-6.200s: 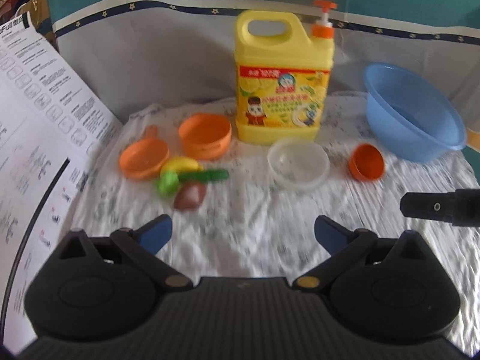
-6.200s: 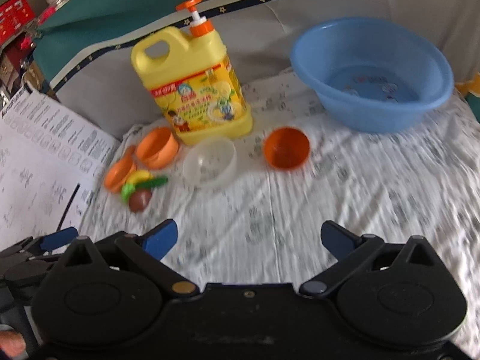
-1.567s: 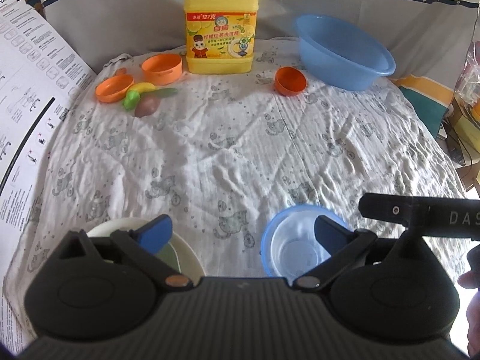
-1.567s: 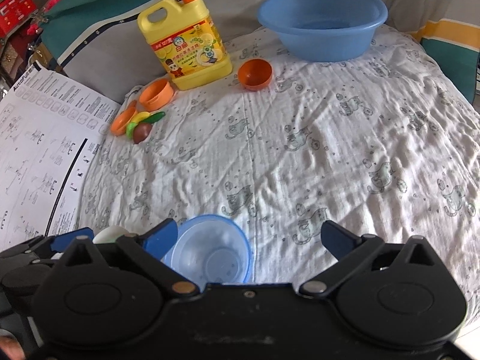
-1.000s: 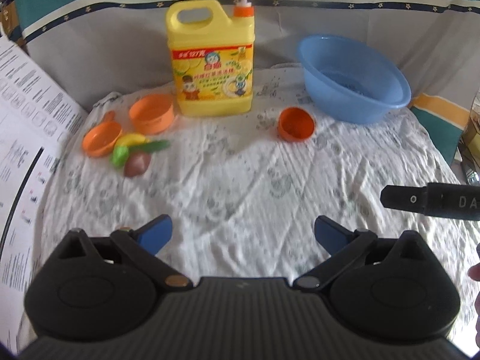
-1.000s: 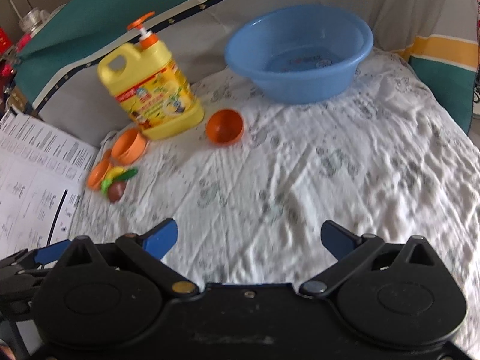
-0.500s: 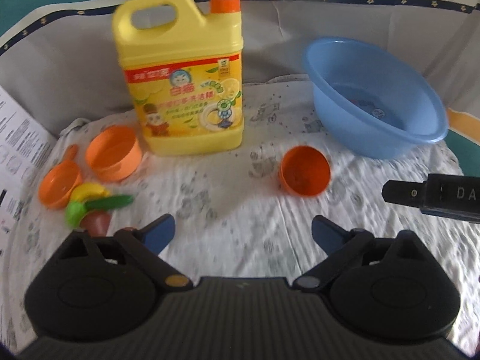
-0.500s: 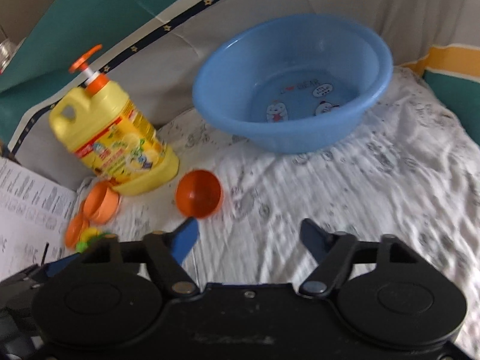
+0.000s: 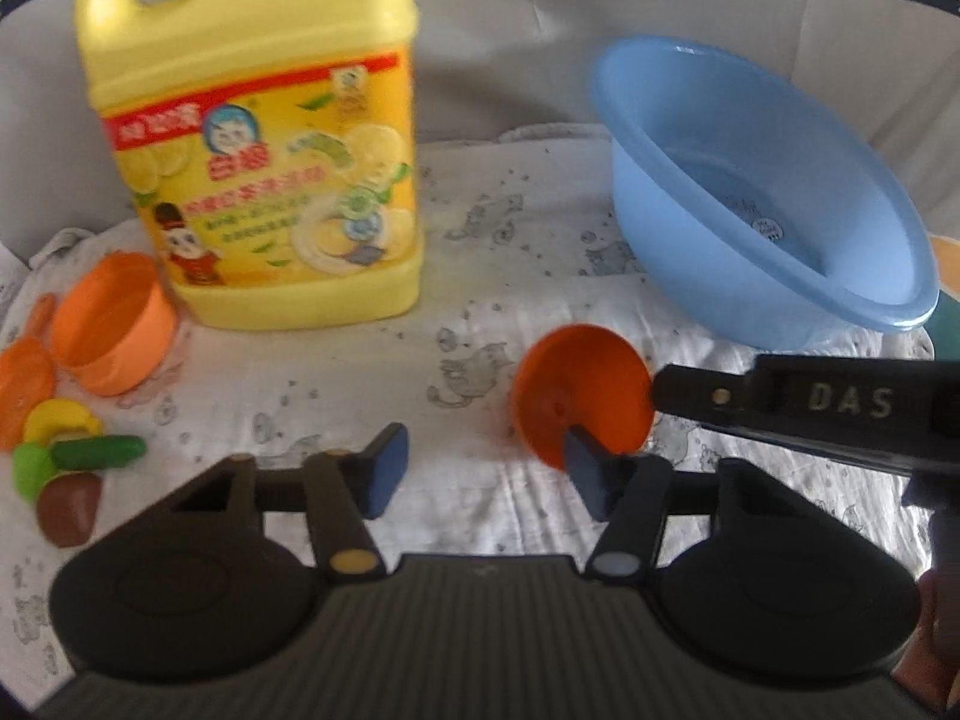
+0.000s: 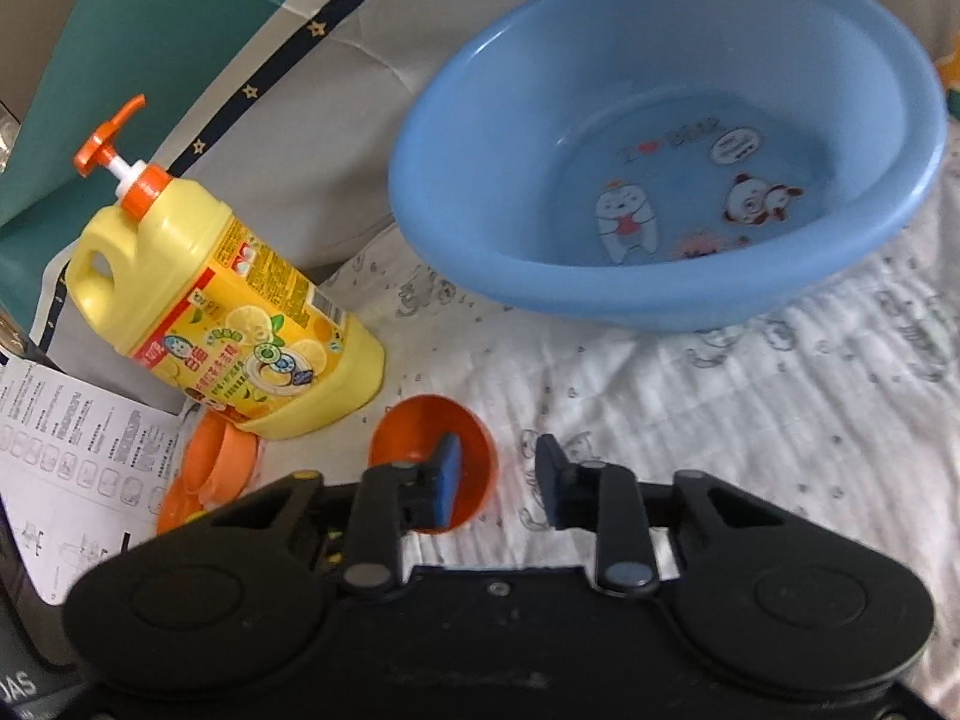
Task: Organize plates and bowls
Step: 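Move to the orange bowl and close both grippers on its rim, then lower the orange bowl into the nested bowls and open both grippers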
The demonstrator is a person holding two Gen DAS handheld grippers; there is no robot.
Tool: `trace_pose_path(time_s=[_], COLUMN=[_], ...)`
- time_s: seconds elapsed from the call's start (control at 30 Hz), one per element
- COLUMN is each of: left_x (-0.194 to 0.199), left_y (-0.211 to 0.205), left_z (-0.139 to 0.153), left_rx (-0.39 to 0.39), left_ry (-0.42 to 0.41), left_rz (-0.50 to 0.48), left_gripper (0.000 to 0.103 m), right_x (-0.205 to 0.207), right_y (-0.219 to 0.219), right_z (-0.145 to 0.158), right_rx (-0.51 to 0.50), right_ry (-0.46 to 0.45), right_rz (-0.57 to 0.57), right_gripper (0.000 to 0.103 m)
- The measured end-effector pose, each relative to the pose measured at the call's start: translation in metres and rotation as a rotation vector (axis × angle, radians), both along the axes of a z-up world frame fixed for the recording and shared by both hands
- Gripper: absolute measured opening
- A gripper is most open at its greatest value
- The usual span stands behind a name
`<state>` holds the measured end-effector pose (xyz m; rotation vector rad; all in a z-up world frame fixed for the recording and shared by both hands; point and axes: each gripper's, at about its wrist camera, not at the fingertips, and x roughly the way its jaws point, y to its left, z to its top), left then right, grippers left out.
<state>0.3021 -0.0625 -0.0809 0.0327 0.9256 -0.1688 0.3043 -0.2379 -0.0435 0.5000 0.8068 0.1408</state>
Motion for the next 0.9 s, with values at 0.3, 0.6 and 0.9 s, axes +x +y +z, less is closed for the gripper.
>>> trace_pose_path(time_s=[0.3,0.6,0.9], left_x=[0.008,-0.009,-0.053], left_y=[-0.007,0.002,0.017], left_z=[-0.012,0.001,0.027], left_rx=[-0.02,-0.017,-0.022], left_ry=[0.028,0.053,0.058], left_rz=[-0.026,-0.043,-0.026], left_gripper=[0.014,0.013,0.013], right_x=[0.011,-0.02,-0.069], right_y=[0.012,0.027,0.041], right_z=[-0.016,0.0,0.024], right_rx=[0.02,-0.046,-0.036], right_ry=[0.009,-0.003,-0.022], right_rz=[0.025,0.059,0.097], right_gripper=[0.007,0.006,0.007])
